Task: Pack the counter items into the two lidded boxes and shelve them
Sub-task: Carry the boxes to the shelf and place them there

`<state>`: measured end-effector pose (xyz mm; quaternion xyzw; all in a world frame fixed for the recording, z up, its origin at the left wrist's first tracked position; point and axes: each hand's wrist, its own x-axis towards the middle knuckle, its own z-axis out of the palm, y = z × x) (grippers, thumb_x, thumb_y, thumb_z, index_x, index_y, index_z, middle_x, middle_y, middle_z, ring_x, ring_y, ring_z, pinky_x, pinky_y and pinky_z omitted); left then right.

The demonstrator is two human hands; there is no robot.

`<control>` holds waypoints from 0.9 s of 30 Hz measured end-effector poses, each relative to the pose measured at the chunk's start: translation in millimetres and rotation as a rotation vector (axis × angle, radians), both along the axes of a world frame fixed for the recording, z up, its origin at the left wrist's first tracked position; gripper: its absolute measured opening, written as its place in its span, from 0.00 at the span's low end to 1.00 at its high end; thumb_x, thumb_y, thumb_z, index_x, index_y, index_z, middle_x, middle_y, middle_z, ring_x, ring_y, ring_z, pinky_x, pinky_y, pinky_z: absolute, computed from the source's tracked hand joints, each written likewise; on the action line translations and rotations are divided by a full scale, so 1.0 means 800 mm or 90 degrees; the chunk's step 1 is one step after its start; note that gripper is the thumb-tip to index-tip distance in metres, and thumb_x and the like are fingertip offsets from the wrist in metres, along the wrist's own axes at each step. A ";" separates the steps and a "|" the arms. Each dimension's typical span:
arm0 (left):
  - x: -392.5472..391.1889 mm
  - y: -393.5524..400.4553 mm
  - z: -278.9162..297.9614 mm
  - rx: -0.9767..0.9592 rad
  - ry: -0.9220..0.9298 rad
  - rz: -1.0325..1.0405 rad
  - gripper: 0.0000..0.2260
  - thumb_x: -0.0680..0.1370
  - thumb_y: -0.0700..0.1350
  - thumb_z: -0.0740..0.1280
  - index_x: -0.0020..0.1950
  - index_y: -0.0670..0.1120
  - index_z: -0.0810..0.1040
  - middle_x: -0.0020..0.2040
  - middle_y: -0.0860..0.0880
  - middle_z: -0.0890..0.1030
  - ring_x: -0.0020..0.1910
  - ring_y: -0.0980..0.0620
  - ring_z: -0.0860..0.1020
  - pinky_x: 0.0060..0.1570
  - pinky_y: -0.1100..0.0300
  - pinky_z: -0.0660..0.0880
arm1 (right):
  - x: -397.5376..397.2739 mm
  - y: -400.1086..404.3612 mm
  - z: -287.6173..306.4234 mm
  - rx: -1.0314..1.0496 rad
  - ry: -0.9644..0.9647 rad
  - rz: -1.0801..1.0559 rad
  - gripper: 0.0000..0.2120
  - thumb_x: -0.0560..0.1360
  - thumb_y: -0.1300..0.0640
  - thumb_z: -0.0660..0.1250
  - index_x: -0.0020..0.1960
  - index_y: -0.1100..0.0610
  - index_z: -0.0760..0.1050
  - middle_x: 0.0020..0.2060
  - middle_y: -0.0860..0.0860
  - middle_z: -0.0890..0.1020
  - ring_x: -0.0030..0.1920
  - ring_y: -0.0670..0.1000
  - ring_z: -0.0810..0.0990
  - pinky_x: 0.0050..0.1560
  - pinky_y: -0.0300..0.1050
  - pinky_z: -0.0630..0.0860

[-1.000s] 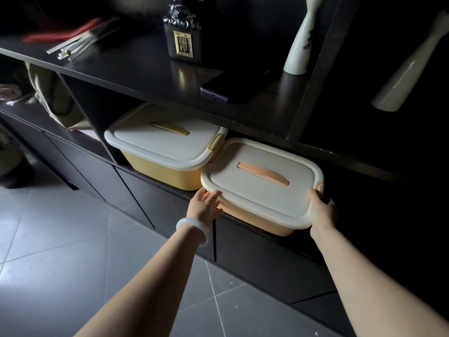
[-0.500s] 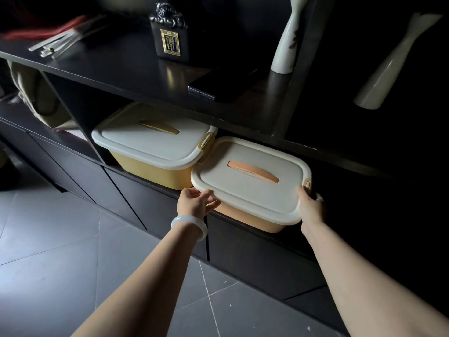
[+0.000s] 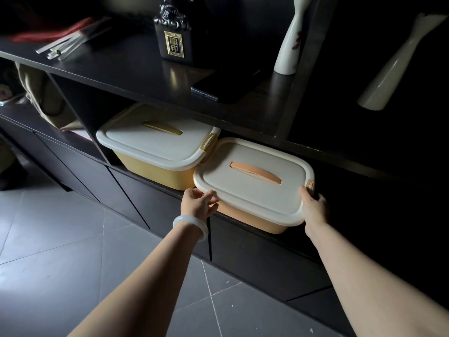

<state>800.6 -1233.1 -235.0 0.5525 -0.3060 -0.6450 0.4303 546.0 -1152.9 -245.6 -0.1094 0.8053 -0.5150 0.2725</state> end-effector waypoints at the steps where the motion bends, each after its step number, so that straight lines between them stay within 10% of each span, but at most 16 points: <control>1: 0.001 0.001 0.002 0.000 0.001 -0.004 0.09 0.79 0.37 0.67 0.52 0.40 0.67 0.50 0.36 0.76 0.38 0.50 0.80 0.33 0.61 0.79 | 0.000 0.000 0.000 0.005 0.007 0.004 0.32 0.74 0.44 0.68 0.71 0.60 0.67 0.65 0.59 0.74 0.63 0.60 0.74 0.65 0.55 0.72; 10: 0.005 0.000 0.014 -0.007 -0.089 -0.053 0.13 0.77 0.37 0.69 0.57 0.37 0.68 0.42 0.40 0.78 0.33 0.50 0.80 0.36 0.56 0.82 | -0.003 0.004 0.012 0.084 0.055 0.098 0.33 0.77 0.42 0.63 0.72 0.64 0.63 0.66 0.62 0.72 0.66 0.62 0.71 0.67 0.57 0.68; 16: -0.009 0.025 0.043 -0.129 -0.634 -0.465 0.13 0.73 0.48 0.74 0.46 0.43 0.73 0.43 0.43 0.78 0.42 0.45 0.78 0.50 0.53 0.78 | -0.001 0.045 0.027 0.144 0.178 0.212 0.24 0.79 0.44 0.60 0.62 0.64 0.70 0.53 0.60 0.77 0.55 0.64 0.77 0.54 0.58 0.76; 19: -0.049 0.062 0.063 -0.284 -0.716 -0.627 0.13 0.74 0.50 0.73 0.52 0.43 0.77 0.49 0.45 0.77 0.50 0.46 0.77 0.51 0.58 0.72 | -0.015 0.081 0.039 0.186 0.276 0.283 0.15 0.78 0.48 0.63 0.51 0.60 0.70 0.44 0.57 0.77 0.49 0.60 0.78 0.48 0.50 0.74; 27: -0.206 0.200 0.113 -0.648 -0.863 -0.769 0.32 0.74 0.57 0.69 0.76 0.52 0.62 0.70 0.46 0.68 0.70 0.43 0.67 0.67 0.49 0.62 | -0.098 0.257 0.087 0.313 0.363 0.370 0.28 0.78 0.46 0.63 0.74 0.55 0.62 0.70 0.56 0.70 0.69 0.57 0.68 0.67 0.49 0.67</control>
